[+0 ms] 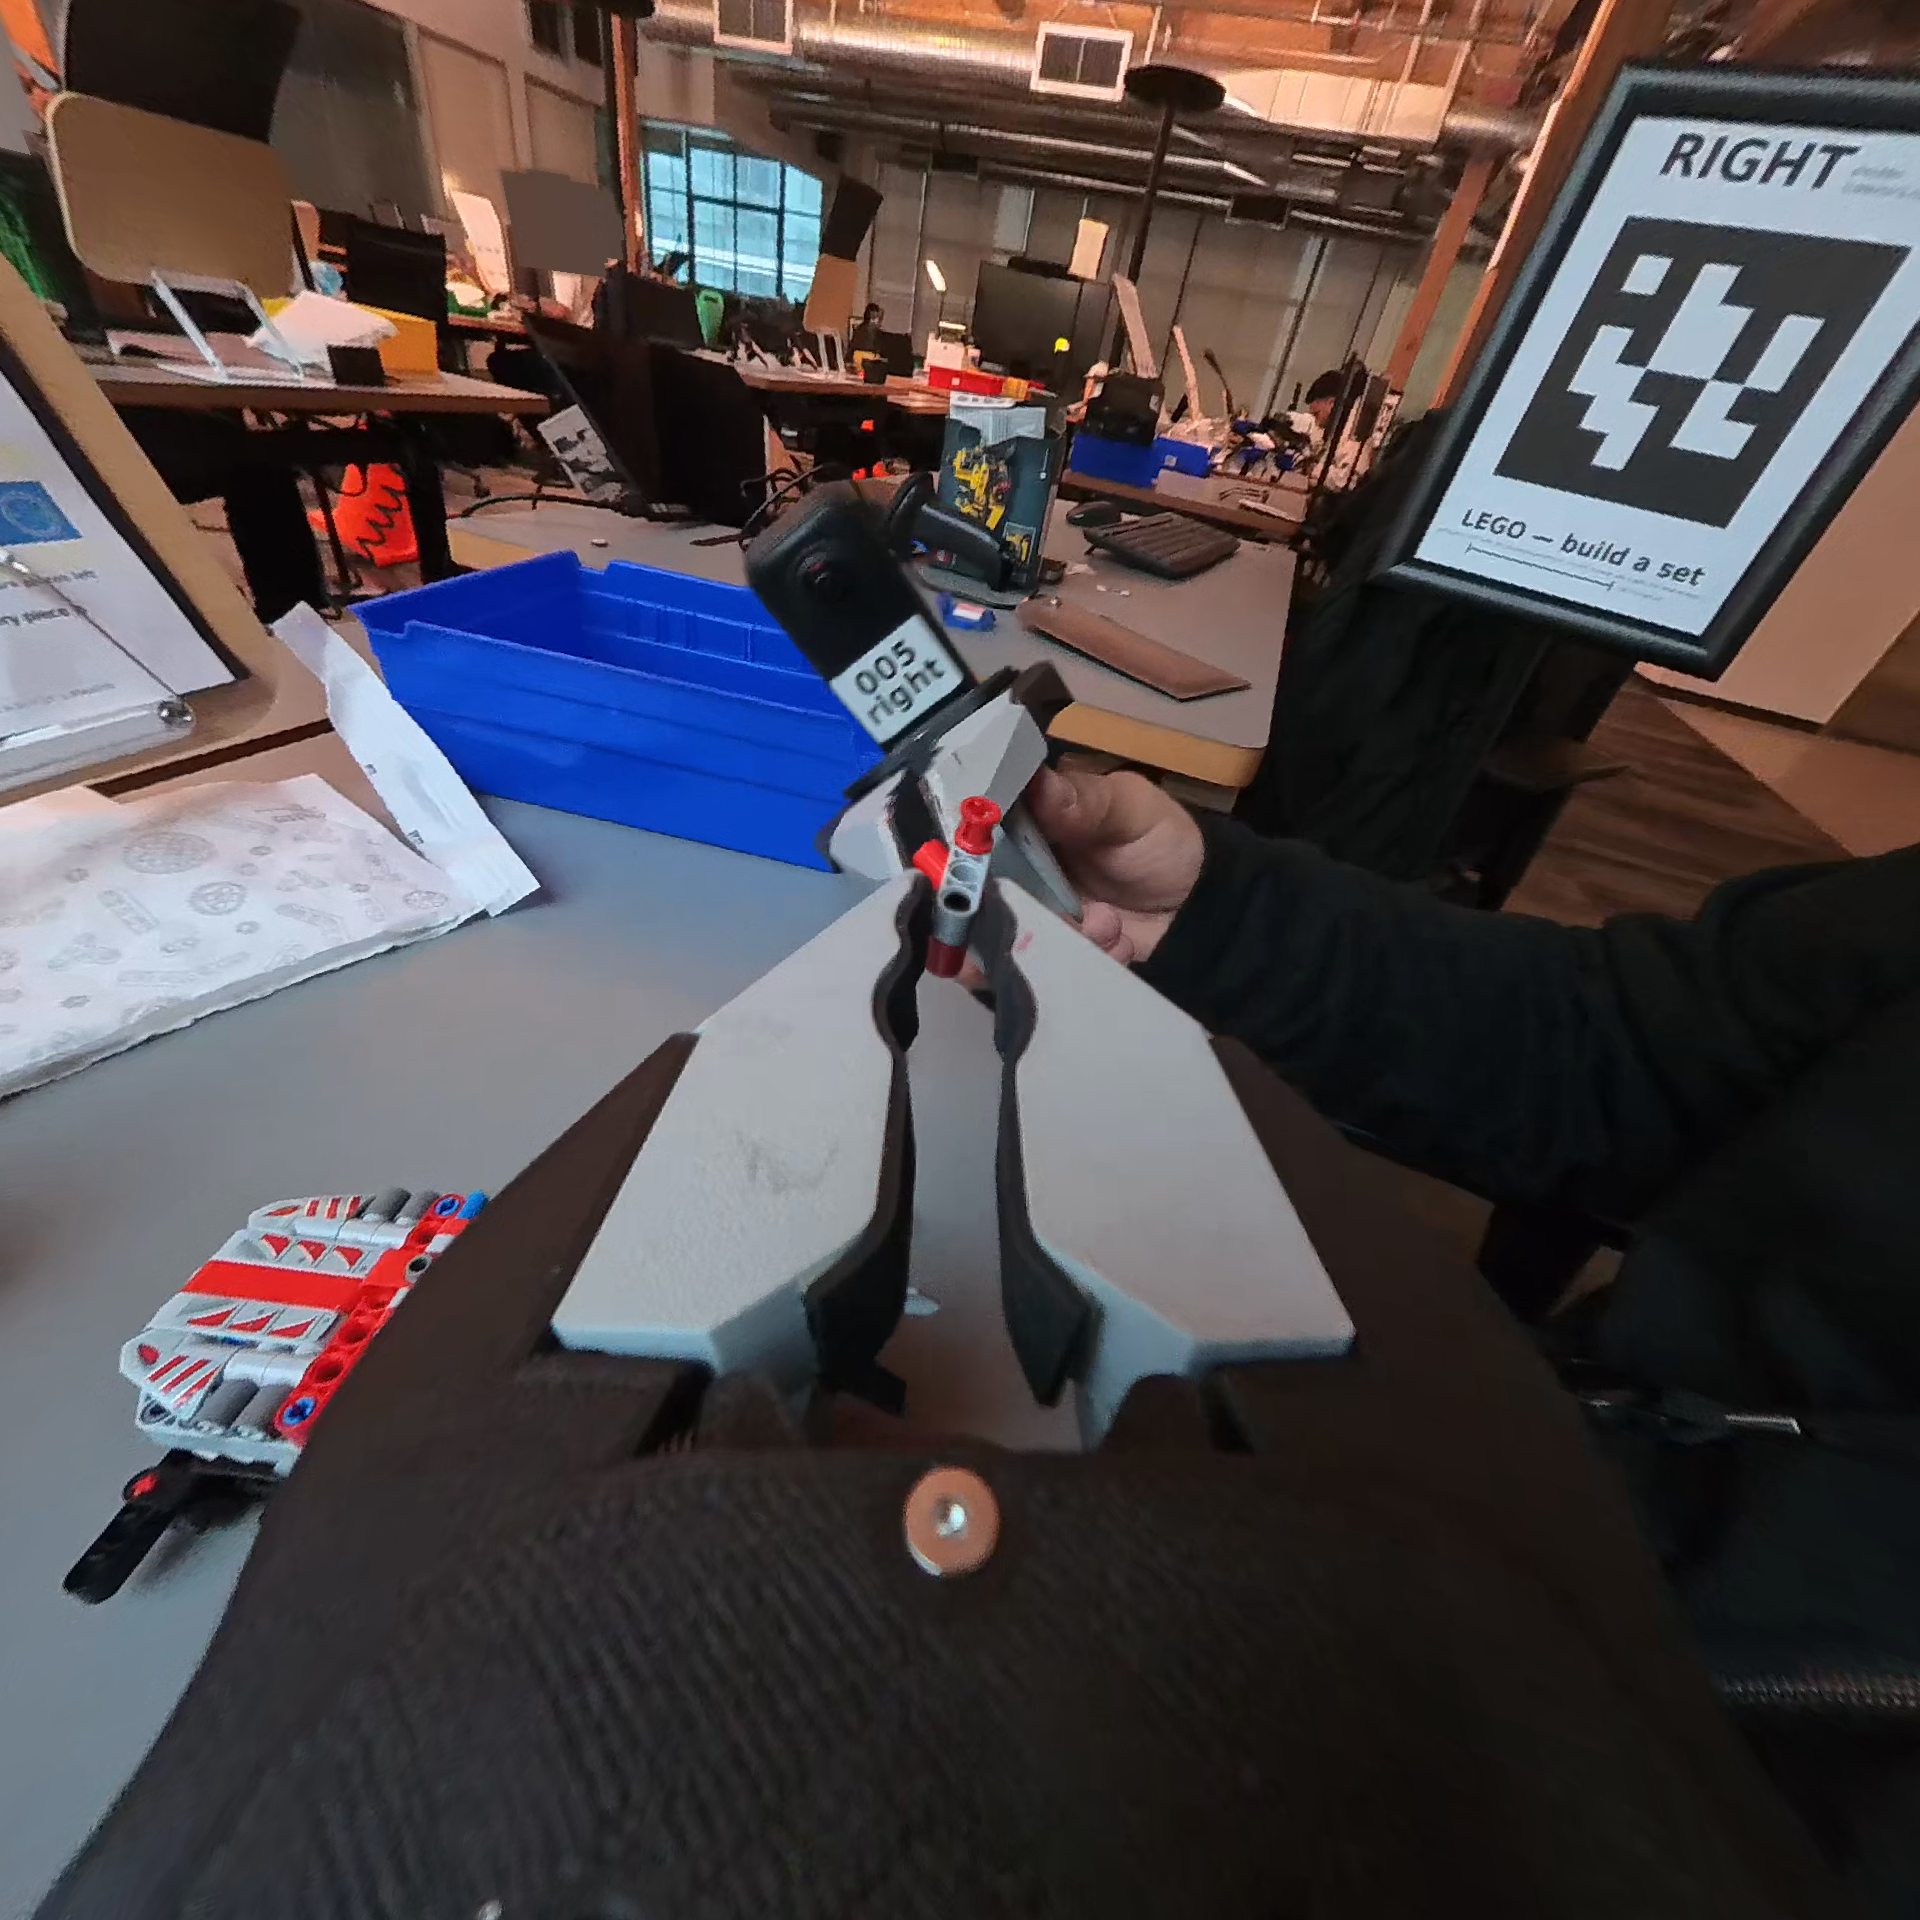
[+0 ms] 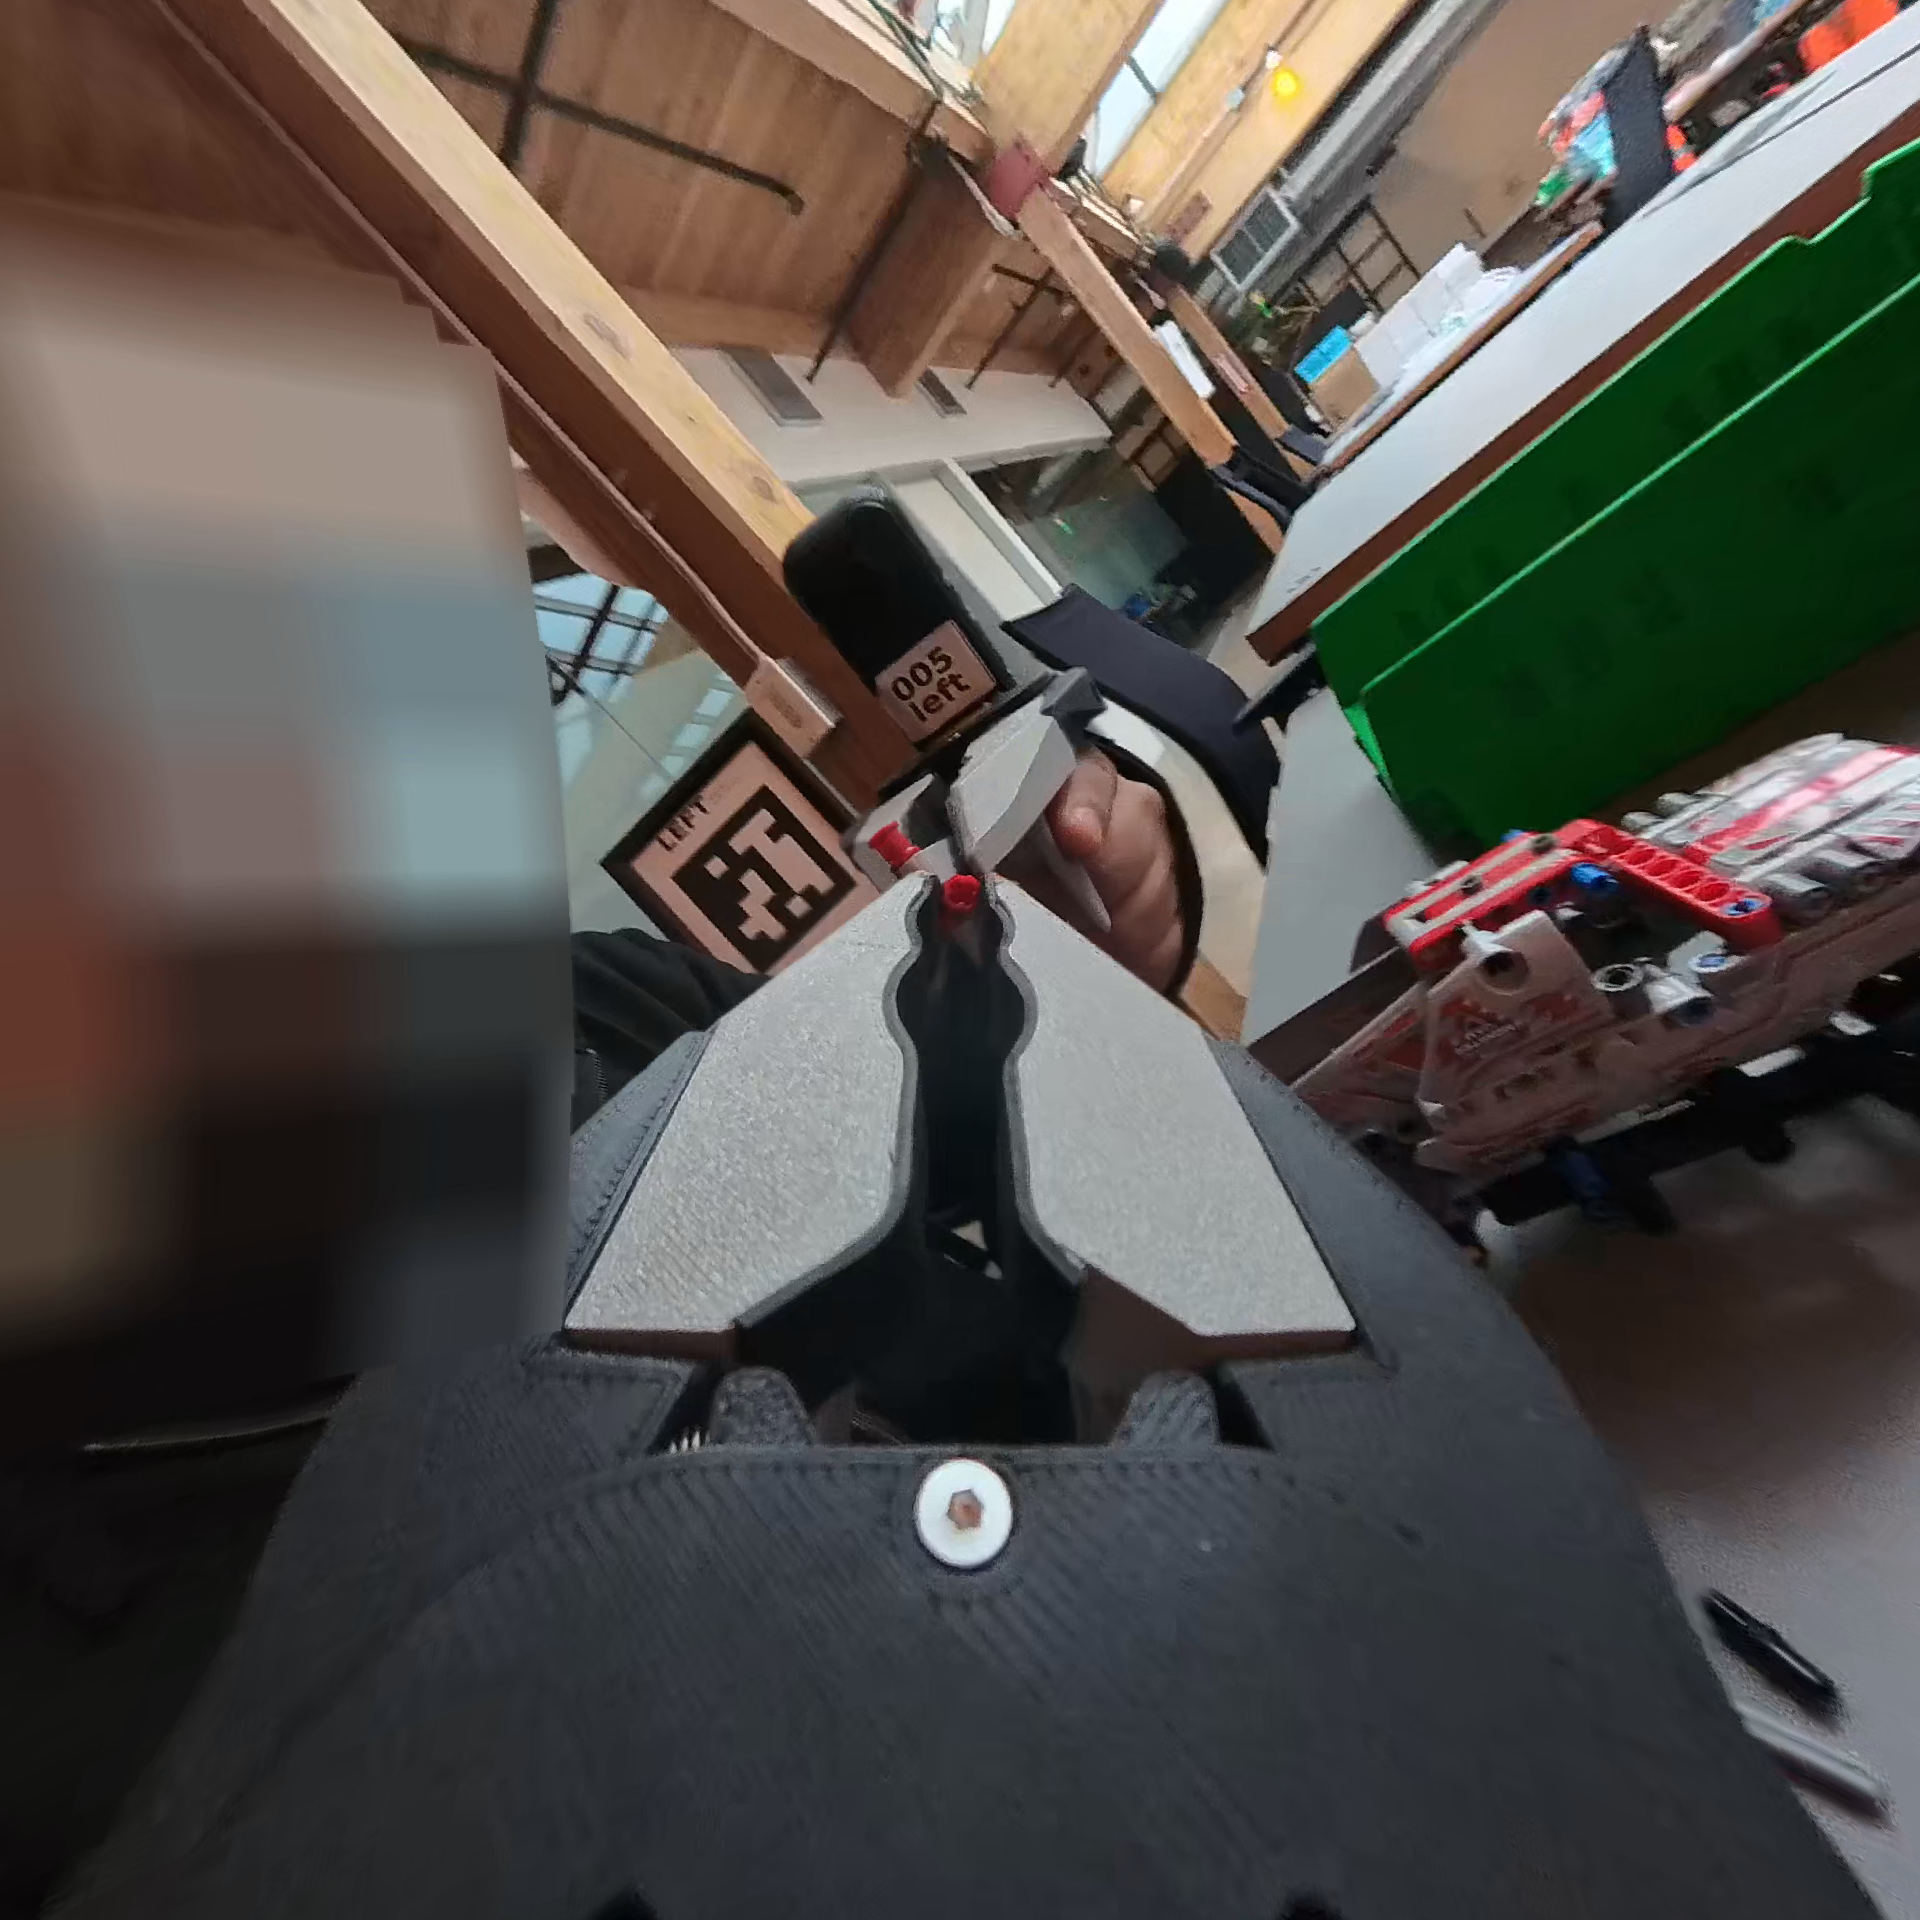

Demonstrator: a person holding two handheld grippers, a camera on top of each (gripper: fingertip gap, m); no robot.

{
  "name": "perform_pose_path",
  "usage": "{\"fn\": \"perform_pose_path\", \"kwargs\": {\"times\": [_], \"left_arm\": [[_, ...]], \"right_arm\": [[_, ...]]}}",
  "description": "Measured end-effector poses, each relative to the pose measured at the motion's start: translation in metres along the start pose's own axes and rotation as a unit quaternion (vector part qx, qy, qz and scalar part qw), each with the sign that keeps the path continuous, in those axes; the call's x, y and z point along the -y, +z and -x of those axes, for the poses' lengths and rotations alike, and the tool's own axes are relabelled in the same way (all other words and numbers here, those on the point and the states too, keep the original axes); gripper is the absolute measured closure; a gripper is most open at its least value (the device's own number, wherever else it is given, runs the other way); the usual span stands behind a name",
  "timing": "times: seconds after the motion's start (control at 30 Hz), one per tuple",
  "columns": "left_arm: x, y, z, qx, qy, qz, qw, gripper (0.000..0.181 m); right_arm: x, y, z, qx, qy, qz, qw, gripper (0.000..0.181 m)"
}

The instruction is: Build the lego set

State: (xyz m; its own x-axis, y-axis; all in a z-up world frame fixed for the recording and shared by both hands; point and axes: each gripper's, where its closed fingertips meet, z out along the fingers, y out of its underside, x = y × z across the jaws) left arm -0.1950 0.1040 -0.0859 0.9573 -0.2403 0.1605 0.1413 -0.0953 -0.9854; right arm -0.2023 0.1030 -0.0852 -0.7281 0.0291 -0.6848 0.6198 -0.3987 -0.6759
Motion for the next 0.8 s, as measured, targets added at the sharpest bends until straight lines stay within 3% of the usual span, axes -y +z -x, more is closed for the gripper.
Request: {"fn": "perform_pose_path", "kwargs": {"times": [0.1,0.2,0.3,0.4,0.53,0.67,0.8], "left_arm": [[-0.003,-0.001,-0.002,0.002,0.021,0.016,1.0,0.175],[-0.009,-0.001,0.005,0.035,0.047,0.045,0.997,0.175],[-0.016,0.001,0.007,0.04,0.031,0.064,0.997,0.176],[-0.022,0.005,0.006,0.033,0.016,0.076,0.996,0.176],[-0.027,0.008,0.005,0.026,0.0,0.084,0.996,0.176],[-0.029,0.008,0.006,0.02,-0.015,0.08,0.996,0.175],[-0.026,0.011,0.016,0.053,-0.013,0.053,0.997,0.175]], "right_arm": [[0.0,0.002,0.0,0.016,0.022,-0.009,1.0,0.177],[-0.002,-0.001,-0.01,-0.038,-0.01,0.008,0.999,0.177],[0.003,-0.012,-0.017,-0.143,-0.11,0.042,0.983,0.168],[-0.001,-0.008,-0.004,-0.17,-0.187,0.08,0.964,0.163],[-0.011,-0.002,-0.01,-0.224,-0.276,0.127,0.926,0.177],[-0.014,-0.002,-0.015,-0.242,-0.296,0.147,0.912,0.177],[-0.003,-0.003,-0.021,-0.254,-0.27,0.101,0.923,0.178]]}}
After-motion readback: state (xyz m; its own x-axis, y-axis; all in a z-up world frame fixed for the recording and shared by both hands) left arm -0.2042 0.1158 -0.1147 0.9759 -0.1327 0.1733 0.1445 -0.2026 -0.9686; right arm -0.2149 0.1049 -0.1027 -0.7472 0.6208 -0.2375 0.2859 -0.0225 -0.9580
